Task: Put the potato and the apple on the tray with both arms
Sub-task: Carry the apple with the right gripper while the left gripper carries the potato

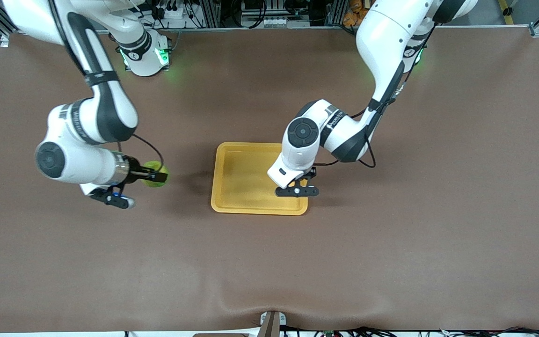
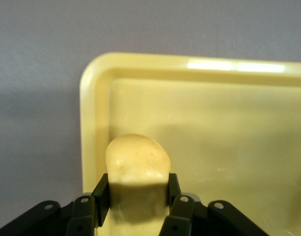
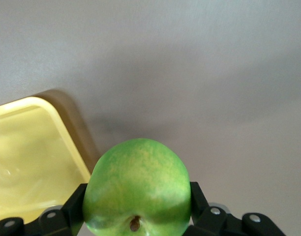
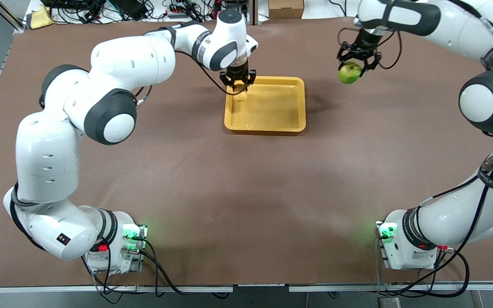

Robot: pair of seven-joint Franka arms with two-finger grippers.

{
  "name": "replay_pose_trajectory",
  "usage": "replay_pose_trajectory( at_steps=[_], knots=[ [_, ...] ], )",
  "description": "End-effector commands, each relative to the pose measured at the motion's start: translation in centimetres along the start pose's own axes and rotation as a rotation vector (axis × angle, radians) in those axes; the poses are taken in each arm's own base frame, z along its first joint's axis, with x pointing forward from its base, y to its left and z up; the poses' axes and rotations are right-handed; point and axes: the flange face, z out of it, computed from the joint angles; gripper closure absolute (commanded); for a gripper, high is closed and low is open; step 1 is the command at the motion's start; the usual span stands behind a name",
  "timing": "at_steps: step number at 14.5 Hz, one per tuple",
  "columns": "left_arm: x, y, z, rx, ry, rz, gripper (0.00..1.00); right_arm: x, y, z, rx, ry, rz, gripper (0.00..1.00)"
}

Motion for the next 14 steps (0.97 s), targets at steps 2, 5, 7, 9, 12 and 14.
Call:
replay_pose_trajectory(
  at_steps=[2,5,7,9,12,14],
  knots=[
    [-0.1,0.7,1.2,0.027,0.014,0.011,0.91,-2.6,-4.2,2.0,-0.006,-0.001,0.192,1.00],
    [-0.2,0.4,2.6,0.050,0.010,0.021,0.72,-4.4,-7.1,4.3,-0.017,0.008,0.269,1.00],
    [-0.2,0.3,3.1,0.055,0.006,0.021,0.66,-5.5,-9.2,5.0,0.020,0.024,0.300,1.00],
    [-0.1,0.0,3.7,0.066,0.003,0.024,0.63,-4.7,-9.7,6.2,0.073,0.027,0.362,1.00],
    [0.1,-0.2,3.9,0.073,0.007,0.025,0.42,-4.3,-10.6,9.4,0.138,-0.093,0.507,1.00],
    [0.3,-0.3,3.4,0.070,0.014,0.030,0.00,-3.9,-10.7,11.1,0.137,-0.091,0.529,1.00]
  ],
)
